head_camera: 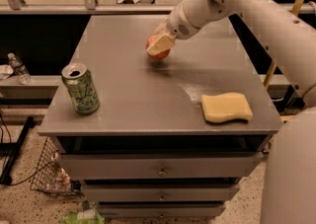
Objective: Pick apple
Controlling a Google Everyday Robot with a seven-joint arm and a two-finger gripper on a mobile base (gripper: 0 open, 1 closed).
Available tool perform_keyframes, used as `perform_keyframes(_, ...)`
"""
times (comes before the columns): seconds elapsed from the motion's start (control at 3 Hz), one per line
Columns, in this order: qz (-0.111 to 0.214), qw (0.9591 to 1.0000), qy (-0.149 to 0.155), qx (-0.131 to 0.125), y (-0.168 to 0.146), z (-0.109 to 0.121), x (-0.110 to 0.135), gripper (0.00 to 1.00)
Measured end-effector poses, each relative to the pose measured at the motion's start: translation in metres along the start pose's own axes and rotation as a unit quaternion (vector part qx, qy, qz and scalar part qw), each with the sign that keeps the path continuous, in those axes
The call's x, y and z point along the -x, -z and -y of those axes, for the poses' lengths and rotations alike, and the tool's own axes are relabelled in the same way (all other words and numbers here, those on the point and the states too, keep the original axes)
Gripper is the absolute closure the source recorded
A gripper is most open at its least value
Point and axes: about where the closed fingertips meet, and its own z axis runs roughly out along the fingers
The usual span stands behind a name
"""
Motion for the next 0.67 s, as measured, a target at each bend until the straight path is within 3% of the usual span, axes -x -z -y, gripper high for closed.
perform_keyframes(0.33,0.006,0.9987,0.029,-0.042,0.034,0.008,0.017,1.0)
perform_keyframes(0.67,0.014,0.9965,0.047,-0.067,0.057,0.013,0.028,1.0)
